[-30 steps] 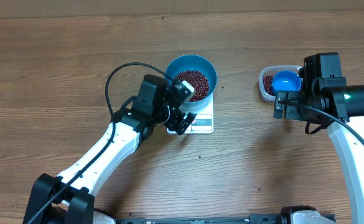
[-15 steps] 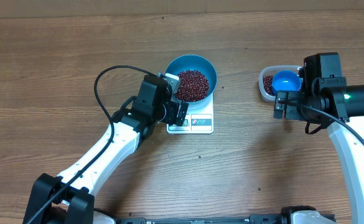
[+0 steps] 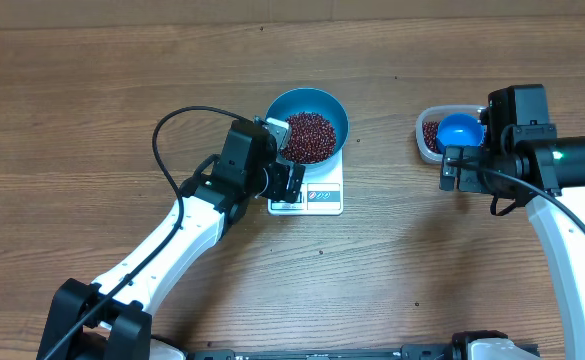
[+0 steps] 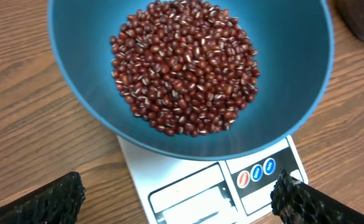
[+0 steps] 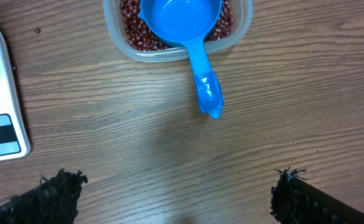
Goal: Scoop item into bowl and weigh 150g on scale
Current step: 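Hold the left gripper over the scale reading 150 g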
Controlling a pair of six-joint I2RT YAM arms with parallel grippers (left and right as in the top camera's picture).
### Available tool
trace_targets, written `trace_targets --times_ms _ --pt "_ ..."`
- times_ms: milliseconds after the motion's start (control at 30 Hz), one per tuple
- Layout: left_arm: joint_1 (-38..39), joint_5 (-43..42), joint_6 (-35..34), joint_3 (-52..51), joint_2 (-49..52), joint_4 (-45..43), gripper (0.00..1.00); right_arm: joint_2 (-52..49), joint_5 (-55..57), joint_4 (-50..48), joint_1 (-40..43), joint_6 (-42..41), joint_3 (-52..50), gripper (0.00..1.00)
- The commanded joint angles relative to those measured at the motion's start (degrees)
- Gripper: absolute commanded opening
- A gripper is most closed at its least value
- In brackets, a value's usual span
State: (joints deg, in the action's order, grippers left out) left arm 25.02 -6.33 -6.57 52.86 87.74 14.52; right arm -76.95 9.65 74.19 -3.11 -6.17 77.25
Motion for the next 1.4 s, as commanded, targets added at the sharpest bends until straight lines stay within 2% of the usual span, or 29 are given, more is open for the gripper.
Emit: trace_targets --times_ms 0,467,567,867,1000,1167,1367 --pt "0.2 -2.3 -0.8 -0.2 -0.9 -0.2 0.99 0.2 0.2 -0.3 -0.3 0.5 0.3 1.0" --pt "2.5 -2.1 -1.4 -0.2 -2.7 2.8 0.99 0.2 0.2 -0.3 -0.3 0.5 0.3 1.0" --pt "4.0 -1.9 -1.5 -0.2 -5.4 6.8 1.0 0.2 0.2 -0.3 -0.3 0.5 0.3 1.0" --pt "6.8 5.6 -9.8 -0.3 -10.5 23.2 0.99 0.2 0.2 -0.3 -0.3 0.5 0.3 1.0" --pt "7.0 5.7 -10.4 -1.2 -10.5 22.1 1.0 0.2 0.2 -0.3 -0.3 0.5 0.3 1.0" --pt "8.0 5.4 -11.3 -5.8 -10.5 16.2 1.0 0.2 0.2 -0.3 -0.3 0.4 0.3 1.0" --pt "7.9 5.5 -11.5 -6.2 -10.5 15.6 1.0 0.2 0.2 -0.3 -0.3 0.5 0.3 1.0"
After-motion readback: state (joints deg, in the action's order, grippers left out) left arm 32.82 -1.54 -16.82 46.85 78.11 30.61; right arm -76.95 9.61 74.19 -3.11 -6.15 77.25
